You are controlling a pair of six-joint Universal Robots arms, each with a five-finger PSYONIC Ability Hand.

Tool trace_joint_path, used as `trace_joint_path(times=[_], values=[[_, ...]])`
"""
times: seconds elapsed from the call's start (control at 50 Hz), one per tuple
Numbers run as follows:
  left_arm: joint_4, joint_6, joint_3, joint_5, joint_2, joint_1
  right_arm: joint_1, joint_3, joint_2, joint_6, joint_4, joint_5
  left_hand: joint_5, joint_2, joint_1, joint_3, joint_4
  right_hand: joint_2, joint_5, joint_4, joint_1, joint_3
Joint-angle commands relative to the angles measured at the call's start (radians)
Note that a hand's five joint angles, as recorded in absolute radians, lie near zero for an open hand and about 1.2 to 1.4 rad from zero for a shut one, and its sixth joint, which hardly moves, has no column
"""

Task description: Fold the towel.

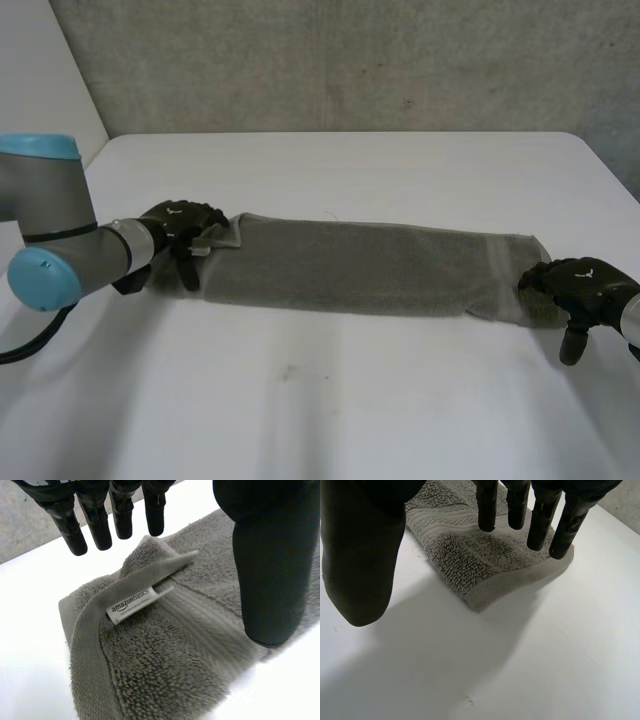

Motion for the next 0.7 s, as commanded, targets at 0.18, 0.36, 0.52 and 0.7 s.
trace_joint_path(times=[0.18, 0.36, 0.52, 0.7], values=[[0.038, 0.008, -0.157, 0.011, 0.077, -0.005, 0.001, -0.001, 0.0, -0.004, -0.002, 0.0, 0.431, 0.433, 0.434, 0.434, 0.435, -0.012, -0.008, -0.029, -0.013, -0.014], [0.038, 0.004, -0.056, 0.005, -0.014, -0.003, 0.001, -0.001, 0.0, -0.004, -0.002, 0.0, 0.287, 0.289, 0.29, 0.29, 0.292, -0.009, -0.005, -0.027, -0.01, -0.011], [0.038, -0.012, 0.101, -0.006, -0.075, 0.003, 0.001, 0.001, 0.0, -0.004, 0.0, 0.0, -0.071, -0.069, -0.068, -0.068, -0.066, -0.006, -0.002, -0.024, -0.007, -0.008], [0.08, -0.203, 0.126, -0.055, -0.066, 0.014, 0.001, 0.004, 0.0, -0.004, -0.002, 0.0, -0.074, -0.072, -0.071, -0.071, -0.07, 0.0, 0.003, -0.018, -0.001, -0.002]])
